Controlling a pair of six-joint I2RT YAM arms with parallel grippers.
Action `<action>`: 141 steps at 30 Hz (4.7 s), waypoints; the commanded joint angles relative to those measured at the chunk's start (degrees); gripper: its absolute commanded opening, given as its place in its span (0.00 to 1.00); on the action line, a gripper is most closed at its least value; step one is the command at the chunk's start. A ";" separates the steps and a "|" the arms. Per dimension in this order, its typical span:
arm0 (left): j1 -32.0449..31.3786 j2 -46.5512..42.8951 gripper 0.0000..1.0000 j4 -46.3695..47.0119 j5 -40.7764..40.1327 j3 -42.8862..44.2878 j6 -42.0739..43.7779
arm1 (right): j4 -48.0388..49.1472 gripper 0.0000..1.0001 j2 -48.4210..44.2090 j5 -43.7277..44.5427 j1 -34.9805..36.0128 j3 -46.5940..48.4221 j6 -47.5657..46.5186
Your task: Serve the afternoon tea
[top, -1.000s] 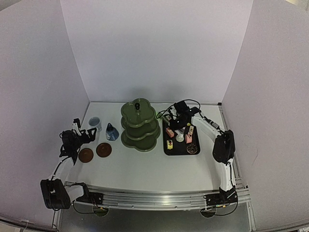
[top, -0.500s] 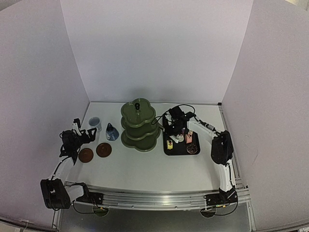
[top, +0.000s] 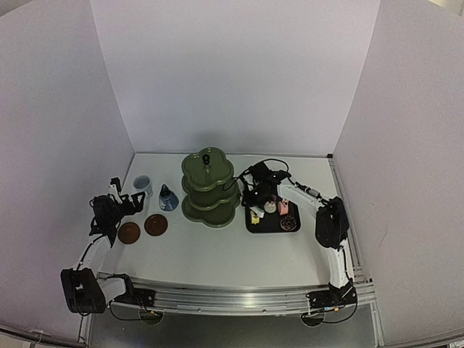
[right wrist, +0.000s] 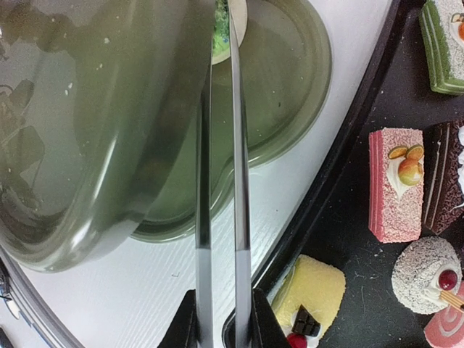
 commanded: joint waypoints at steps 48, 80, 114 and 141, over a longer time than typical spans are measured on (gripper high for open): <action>-0.16 -0.49 1.00 1.79 -0.87 0.56 1.36 | 1.78 0.32 -9.13 -0.20 0.70 -5.02 7.69; -0.11 -0.81 1.00 1.15 -2.10 0.19 2.59 | 8.34 0.24 1.57 -9.41 0.70 -1.39 16.15; -0.14 -0.83 1.00 1.31 -1.72 0.44 2.83 | 15.35 0.24 -10.13 1.21 0.70 -11.32 23.19; -0.13 -3.04 1.00 1.86 0.82 0.87 2.36 | -22.05 0.27 -33.26 18.48 -2.76 -17.45 22.49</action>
